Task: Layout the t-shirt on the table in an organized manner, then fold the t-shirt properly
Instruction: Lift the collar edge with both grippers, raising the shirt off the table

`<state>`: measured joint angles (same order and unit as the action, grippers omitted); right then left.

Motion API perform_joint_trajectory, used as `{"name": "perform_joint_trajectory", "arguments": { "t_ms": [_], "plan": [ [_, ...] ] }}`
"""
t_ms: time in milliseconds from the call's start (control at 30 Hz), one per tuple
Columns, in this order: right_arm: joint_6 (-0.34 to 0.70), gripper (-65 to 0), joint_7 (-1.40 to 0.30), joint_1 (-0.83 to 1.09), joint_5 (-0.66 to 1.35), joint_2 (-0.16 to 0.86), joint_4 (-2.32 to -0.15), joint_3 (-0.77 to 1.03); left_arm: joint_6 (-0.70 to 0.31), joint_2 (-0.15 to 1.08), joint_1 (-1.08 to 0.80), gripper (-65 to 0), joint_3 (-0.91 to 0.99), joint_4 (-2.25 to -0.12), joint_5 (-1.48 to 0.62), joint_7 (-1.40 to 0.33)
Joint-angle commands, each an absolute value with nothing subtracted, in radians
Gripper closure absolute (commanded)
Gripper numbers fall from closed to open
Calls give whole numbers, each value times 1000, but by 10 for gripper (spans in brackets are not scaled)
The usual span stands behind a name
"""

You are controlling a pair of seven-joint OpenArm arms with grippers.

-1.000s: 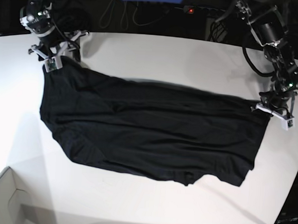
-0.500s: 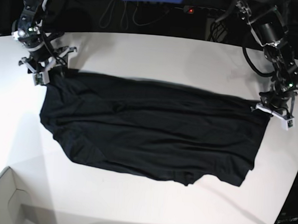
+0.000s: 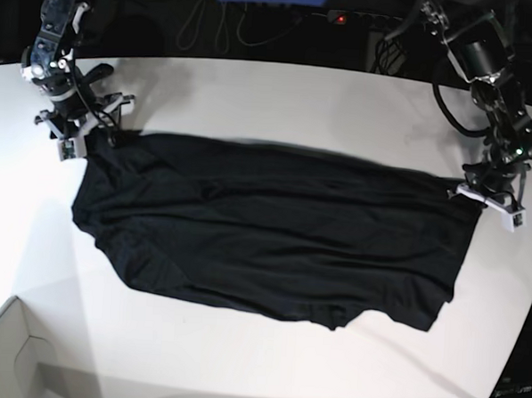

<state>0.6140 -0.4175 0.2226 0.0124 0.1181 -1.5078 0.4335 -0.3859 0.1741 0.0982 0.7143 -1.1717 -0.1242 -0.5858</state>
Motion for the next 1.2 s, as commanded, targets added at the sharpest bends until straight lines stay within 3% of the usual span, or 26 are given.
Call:
{"name": "perform_joint_trajectory", "arguments": {
  "t_ms": [0,67,133,167,267,300,767,1167],
  "plan": [
    [616,-359,-418,217,15,137,-1504,435,-383,191,114,0,717,-1190,-130,-567],
    [616,-353,-418,216,15,140,-1495,433,-383,191,114,0,717,-1190,-130,-567],
    [616,-305,-414,222,15,150,-1497,433,-383,191,114,0,717,-1190,-130,-567],
    [621,-255,-403,225,15,160,-1497,433,-383,191,114,0,717,-1190,-130,-567],
    [679,-16,-380,228,15,163,-1498,461,-383,191,114,0,717,-1190,-130,-567],
    [688,0,-386,236,15,163,-1501,484,-383,191,113,0,717,-1191,-130,-568],
    [698,0,-377,443,16,151,-1739,558,-383,183,-12,0,725,-1460,-130,-636],
    [698,0,-375,498,21,113,-1807,561,-386,145,-128,0,880,-1575,-131,-656]
  ]
}}
